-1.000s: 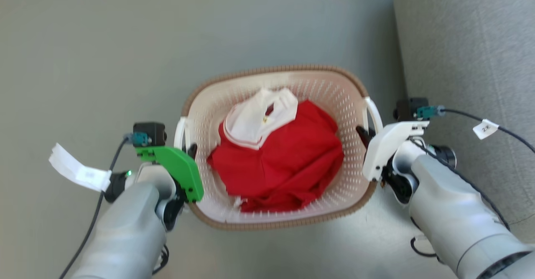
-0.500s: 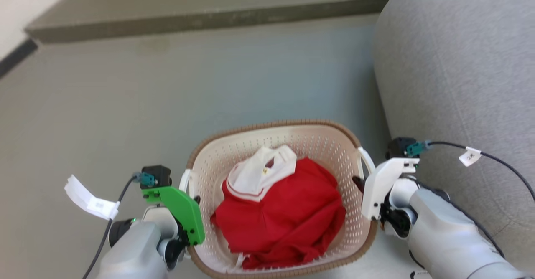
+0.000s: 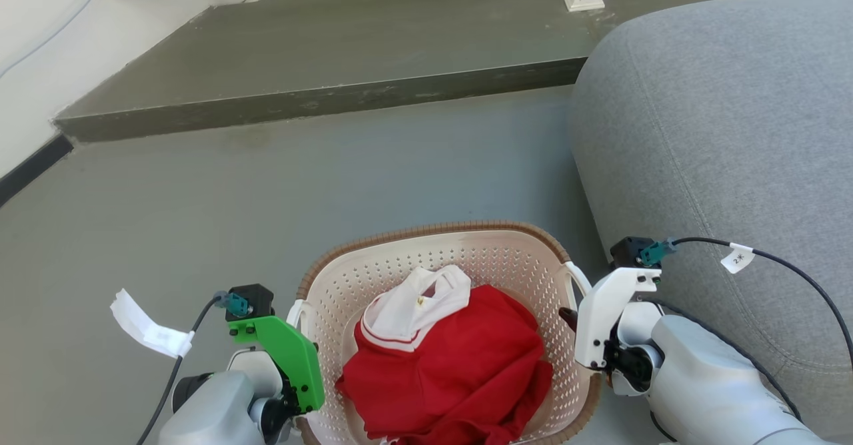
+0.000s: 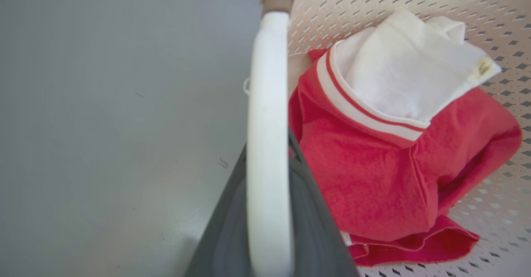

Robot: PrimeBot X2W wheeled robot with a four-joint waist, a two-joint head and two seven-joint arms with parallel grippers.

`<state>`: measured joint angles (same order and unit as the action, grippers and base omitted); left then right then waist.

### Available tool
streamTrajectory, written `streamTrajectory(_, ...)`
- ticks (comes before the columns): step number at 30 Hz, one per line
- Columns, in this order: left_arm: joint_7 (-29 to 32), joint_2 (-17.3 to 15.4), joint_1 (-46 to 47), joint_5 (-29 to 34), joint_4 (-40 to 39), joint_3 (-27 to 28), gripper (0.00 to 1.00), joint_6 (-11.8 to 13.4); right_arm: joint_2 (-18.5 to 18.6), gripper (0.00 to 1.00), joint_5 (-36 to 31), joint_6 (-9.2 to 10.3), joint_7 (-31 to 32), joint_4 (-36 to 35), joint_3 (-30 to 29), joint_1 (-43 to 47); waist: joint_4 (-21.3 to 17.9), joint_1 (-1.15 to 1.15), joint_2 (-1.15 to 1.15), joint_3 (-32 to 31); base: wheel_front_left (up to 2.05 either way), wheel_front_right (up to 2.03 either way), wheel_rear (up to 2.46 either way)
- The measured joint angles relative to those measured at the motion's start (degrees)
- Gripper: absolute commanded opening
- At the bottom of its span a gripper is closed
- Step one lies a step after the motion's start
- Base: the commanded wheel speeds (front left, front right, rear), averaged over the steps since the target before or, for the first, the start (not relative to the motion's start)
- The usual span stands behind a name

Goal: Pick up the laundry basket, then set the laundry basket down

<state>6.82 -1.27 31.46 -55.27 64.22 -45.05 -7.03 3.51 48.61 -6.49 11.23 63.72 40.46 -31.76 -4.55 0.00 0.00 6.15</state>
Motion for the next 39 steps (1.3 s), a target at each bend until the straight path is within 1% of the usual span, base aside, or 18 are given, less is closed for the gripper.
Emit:
streamTrajectory(23,0.27,-0.02,0.05,-1.11,0.16,-1.20,0.00,0.00,0.04,0.00,1.40,0.01,0.48,0.57,1.05,0.00,-0.01,0.00,0.00,-1.26,0.00,0.00,0.00)
streamTrajectory(39,0.25,-0.01,0.06,-2.14,0.70,-1.42,0.00,0.00,0.03,0.00,2.23,0.01,0.48,0.74,2.15,-0.02,0.01,0.00,0.00,-0.86,0.00,0.00,0.00)
